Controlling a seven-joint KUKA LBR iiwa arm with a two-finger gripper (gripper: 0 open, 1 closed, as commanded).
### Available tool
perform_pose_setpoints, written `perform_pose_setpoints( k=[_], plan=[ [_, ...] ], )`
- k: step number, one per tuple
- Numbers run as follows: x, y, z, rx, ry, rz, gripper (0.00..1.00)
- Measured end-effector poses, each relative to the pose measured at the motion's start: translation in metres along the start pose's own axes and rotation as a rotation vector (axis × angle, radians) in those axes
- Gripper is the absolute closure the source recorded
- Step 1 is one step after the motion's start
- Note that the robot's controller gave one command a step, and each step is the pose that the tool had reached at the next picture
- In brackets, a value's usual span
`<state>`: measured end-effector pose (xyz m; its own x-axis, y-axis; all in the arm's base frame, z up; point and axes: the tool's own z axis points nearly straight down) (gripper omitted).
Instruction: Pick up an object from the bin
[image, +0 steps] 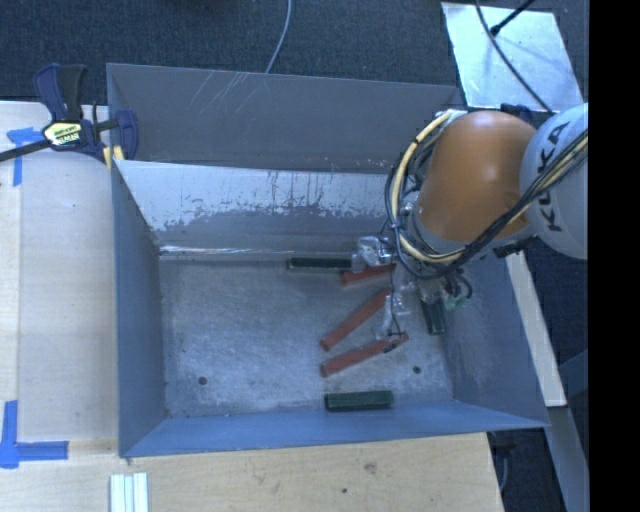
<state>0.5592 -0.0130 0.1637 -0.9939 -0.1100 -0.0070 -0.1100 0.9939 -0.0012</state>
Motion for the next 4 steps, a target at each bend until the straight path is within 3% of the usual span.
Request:
perform_pose_setpoints(
  k=[1,2,3,4],
  plan=[
    [-0.019,-0.025,0.018,-0.001,0.004,-0.179,0.0],
    [-0.032,-0.017,0.02,-0.001,0.001,-0.116,0.0],
    [-0.04,-0.021,0.071,0.0,0.001,-0.378,0.0],
    [-0.024,-0.018,0.093,-0.003,0.002,-0.351,1.0]
  ],
)
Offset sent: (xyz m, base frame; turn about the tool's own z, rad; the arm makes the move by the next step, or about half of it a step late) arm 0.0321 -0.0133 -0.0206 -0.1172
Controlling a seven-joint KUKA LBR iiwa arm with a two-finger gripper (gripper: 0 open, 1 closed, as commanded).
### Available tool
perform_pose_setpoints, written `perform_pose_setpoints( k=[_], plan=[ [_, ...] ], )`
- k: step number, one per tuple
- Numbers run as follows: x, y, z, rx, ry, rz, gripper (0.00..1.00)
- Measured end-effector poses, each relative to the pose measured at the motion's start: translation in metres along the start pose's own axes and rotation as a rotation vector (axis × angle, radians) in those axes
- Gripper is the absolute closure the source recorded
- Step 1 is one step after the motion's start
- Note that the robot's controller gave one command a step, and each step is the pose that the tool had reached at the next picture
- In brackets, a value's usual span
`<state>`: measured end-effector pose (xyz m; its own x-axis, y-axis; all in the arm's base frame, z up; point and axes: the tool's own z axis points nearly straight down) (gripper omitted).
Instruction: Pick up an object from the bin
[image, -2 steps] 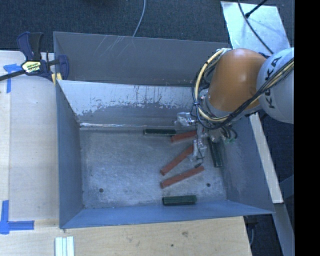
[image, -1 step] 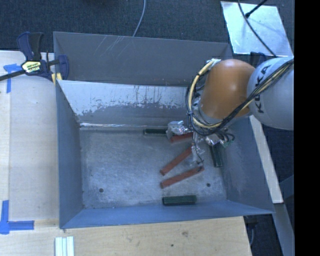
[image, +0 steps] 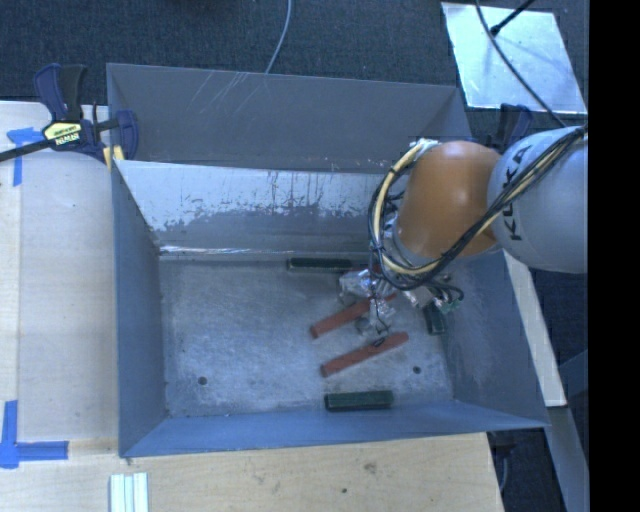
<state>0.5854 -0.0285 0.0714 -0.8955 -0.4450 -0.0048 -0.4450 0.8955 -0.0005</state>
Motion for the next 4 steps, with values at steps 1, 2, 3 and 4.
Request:
perform_pose_setpoints(
  k=[1,2,3,4],
  plan=[
    [0.0,0.0,0.0,0.0,0.0,0.0,1.0],
    [0.0,0.0,-0.003,-0.001,0.001,0.001,1.0],
    [0.002,0.001,-0.016,-0.003,0.007,0.001,1.0],
    [0.001,0.0,-0.034,-0.001,0.003,0.002,1.0]
  ],
)
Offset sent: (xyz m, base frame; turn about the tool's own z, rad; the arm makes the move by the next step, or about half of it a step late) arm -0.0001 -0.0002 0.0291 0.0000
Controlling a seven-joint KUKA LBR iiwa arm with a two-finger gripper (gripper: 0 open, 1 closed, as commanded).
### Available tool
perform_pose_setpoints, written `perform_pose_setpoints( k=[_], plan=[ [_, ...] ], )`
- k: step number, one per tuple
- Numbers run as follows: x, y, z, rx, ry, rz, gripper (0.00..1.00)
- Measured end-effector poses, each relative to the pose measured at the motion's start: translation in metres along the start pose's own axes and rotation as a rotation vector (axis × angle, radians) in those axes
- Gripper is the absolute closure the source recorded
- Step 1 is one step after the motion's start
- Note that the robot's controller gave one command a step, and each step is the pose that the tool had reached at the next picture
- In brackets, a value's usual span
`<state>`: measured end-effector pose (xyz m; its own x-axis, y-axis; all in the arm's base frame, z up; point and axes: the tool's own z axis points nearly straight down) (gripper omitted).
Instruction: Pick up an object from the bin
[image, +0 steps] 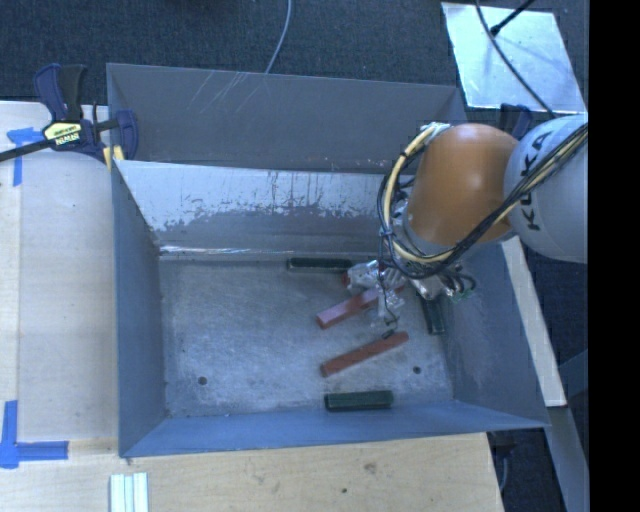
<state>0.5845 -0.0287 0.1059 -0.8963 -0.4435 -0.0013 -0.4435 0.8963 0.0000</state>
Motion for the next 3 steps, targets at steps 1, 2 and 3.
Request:
perform_pose_setpoints(
  k=[1,2,3],
  plan=[
    [-0.002,-0.001,-0.008,0.004,-0.006,0.001,1.0],
    [0.0,0.0,-0.014,0.001,-0.002,0.001,1.0],
    [-0.001,-0.001,-0.024,0.001,-0.002,0.002,1.0]
  ],
)
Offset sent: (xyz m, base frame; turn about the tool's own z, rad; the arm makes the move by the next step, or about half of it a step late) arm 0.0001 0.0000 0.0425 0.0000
